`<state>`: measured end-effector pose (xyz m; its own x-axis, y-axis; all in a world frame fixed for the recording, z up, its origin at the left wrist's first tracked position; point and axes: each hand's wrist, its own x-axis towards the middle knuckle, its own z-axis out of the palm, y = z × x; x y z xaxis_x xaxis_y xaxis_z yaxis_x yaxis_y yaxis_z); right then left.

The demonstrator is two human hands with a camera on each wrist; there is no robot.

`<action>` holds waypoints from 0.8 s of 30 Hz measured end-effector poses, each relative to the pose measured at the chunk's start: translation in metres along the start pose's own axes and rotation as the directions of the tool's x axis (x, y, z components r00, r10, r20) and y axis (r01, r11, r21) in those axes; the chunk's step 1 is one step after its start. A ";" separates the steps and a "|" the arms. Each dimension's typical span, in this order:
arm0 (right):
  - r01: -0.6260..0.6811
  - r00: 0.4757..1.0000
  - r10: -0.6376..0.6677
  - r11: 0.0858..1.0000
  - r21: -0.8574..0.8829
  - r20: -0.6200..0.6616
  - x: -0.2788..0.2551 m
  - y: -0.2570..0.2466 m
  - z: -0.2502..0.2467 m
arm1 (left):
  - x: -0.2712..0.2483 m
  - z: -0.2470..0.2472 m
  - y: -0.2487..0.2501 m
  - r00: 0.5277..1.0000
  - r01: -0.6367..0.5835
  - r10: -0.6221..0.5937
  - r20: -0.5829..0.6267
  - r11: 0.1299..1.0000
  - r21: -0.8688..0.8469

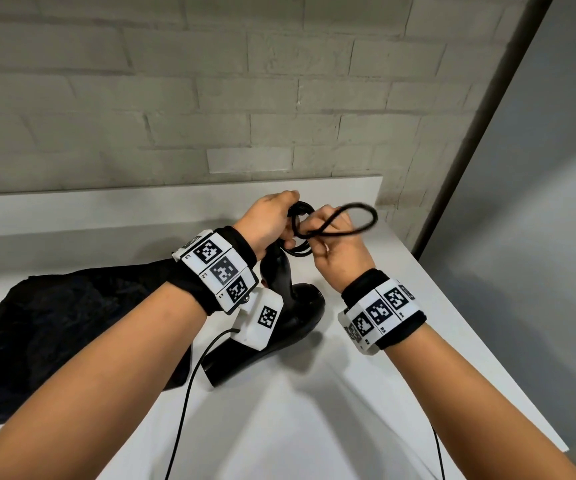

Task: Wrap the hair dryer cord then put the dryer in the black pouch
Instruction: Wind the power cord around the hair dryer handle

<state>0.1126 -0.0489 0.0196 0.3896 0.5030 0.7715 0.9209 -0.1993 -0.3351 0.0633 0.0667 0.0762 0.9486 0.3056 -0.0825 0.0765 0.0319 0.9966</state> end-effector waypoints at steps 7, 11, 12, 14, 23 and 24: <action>-0.377 0.918 0.397 0.871 0.314 0.001 0.008 0.007 0.009 | -0.007 0.005 0.000 0.996 0.016 -0.014 0.089 1.000 -0.024; -0.436 0.899 0.399 0.783 0.444 0.179 0.009 0.007 0.011 | -0.008 0.004 0.001 0.996 0.015 -0.012 0.088 0.999 -0.029; -0.452 0.892 0.407 0.771 0.450 0.198 0.008 0.006 0.010 | -0.008 0.004 0.002 0.996 0.020 -0.018 0.083 0.999 -0.026; -0.456 0.890 0.400 0.764 0.456 0.219 0.007 0.004 0.010 | -0.008 0.003 0.002 0.998 0.028 -0.027 0.064 0.999 -0.016; -0.428 0.811 0.343 0.900 0.082 0.475 -0.023 0.026 -0.014 | -0.005 0.002 0.002 0.999 0.046 -0.045 0.018 0.995 -0.087; -0.439 0.783 0.360 0.898 0.039 0.506 -0.026 0.031 -0.016 | -0.005 0.003 0.001 0.999 0.046 -0.043 0.031 0.995 -0.093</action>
<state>0.1312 -0.0814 -0.0022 0.6296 0.7481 0.2097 0.6554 -0.3664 -0.6605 0.0592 0.0624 0.0780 0.9535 0.2741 -0.1253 0.0910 0.1344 0.9867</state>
